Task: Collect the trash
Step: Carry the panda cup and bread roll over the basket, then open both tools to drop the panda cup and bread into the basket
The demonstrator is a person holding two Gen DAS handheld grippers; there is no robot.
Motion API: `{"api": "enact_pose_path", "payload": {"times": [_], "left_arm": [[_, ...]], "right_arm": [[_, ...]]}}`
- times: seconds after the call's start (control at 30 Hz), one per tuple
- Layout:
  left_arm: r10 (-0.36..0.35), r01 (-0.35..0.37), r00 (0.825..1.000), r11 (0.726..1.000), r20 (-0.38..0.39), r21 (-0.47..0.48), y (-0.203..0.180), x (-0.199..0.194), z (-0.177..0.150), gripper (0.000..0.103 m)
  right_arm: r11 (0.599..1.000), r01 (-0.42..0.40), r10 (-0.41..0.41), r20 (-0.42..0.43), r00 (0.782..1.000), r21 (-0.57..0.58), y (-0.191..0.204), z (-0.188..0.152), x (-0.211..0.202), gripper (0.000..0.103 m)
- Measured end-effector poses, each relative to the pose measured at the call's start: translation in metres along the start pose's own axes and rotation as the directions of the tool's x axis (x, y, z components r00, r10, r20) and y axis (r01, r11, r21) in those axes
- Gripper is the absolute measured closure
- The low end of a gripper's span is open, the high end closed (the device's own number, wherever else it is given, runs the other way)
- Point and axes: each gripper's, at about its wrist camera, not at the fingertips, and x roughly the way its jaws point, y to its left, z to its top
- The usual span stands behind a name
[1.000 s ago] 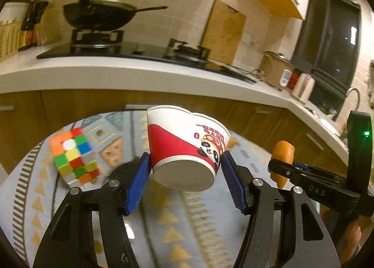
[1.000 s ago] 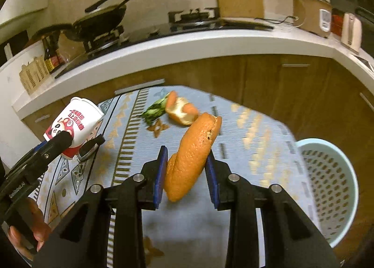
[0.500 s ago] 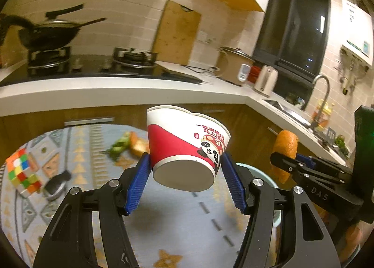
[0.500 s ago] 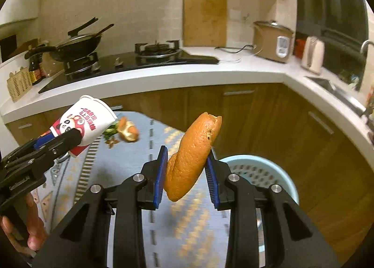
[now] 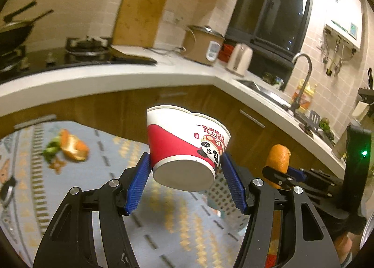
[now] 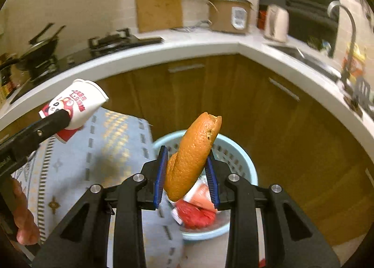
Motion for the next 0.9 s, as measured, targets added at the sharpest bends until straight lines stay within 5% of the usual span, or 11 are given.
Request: {"api": "enact_pose_path", "payload": {"times": [0.33, 0.5, 0.6, 0.9], "left_arm": [[-0.045, 0.046, 0.990, 0.999, -0.134, 0.002, -0.031, 0.070, -0.014, 0.043], [-0.061, 0.061, 0.983, 0.998, -0.172, -0.006, -0.038, 0.091, -0.016, 0.041], [-0.062, 0.059, 0.981, 0.998, -0.183, -0.021, -0.036, 0.099, -0.014, 0.031], [-0.055, 0.049, 0.987, 0.998, -0.149, -0.048, -0.019, 0.085, -0.013, 0.030]], "right_arm": [[0.992, -0.019, 0.036, -0.138, 0.990, 0.122, -0.049, -0.017, 0.049, 0.073], [0.987, -0.032, 0.062, -0.181, 0.982, 0.160, -0.060, -0.022, 0.065, 0.063], [0.988, -0.030, 0.058, -0.177, 0.982, 0.154, -0.062, -0.022, 0.067, 0.042], [0.987, -0.031, 0.053, -0.139, 0.989, 0.155, -0.062, -0.015, 0.061, 0.042]]}}
